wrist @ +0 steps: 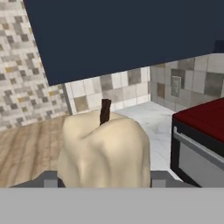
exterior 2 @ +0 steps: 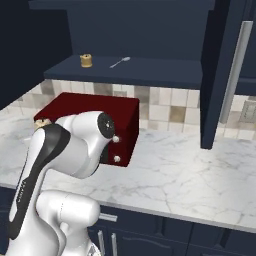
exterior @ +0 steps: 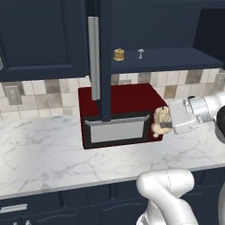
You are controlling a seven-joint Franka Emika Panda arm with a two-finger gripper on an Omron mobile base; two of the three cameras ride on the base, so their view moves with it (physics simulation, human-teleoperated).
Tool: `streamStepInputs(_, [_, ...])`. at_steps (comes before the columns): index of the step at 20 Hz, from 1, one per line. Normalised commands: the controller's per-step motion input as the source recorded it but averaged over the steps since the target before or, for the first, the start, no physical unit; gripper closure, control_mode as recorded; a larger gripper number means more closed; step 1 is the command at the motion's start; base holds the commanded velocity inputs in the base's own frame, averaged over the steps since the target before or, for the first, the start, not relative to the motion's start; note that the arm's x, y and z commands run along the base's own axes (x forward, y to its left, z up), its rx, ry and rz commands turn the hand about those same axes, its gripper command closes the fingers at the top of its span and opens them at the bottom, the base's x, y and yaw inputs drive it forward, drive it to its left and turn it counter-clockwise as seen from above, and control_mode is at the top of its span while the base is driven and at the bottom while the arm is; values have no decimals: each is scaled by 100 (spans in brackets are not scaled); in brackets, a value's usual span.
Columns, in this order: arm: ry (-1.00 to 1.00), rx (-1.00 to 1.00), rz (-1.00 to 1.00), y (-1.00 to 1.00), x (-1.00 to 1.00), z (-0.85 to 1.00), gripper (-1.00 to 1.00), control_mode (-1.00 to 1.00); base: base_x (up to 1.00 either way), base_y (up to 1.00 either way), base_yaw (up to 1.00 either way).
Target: Pick the candle and candle from the dining table and place them in the open cabinet. Close the cabinet after placing the objects.
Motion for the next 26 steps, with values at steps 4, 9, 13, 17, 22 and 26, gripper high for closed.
streamStepInputs(4, [0, 0, 0, -1, 0, 1, 100, -100, 1, 0, 0])
streamStepInputs(9, [-1, 0, -11, 0, -3, 12, 100, -100, 0, 0, 0])
streamStepInputs(13, [-6, 0, -29, 0, 0, 36, 100, -100, 0, 0, 0])
streamStepInputs(17, [-8, 0, -32, 0, 0, 46, 100, -100, 0, 0, 0])
streamStepInputs(22, [-5, 0, -23, -16, 1, 39, 100, -100, 0, 0, 0])
streamStepInputs(26, [2, 0, -20, -35, 7, 40, 100, -100, 0, 0, 0])
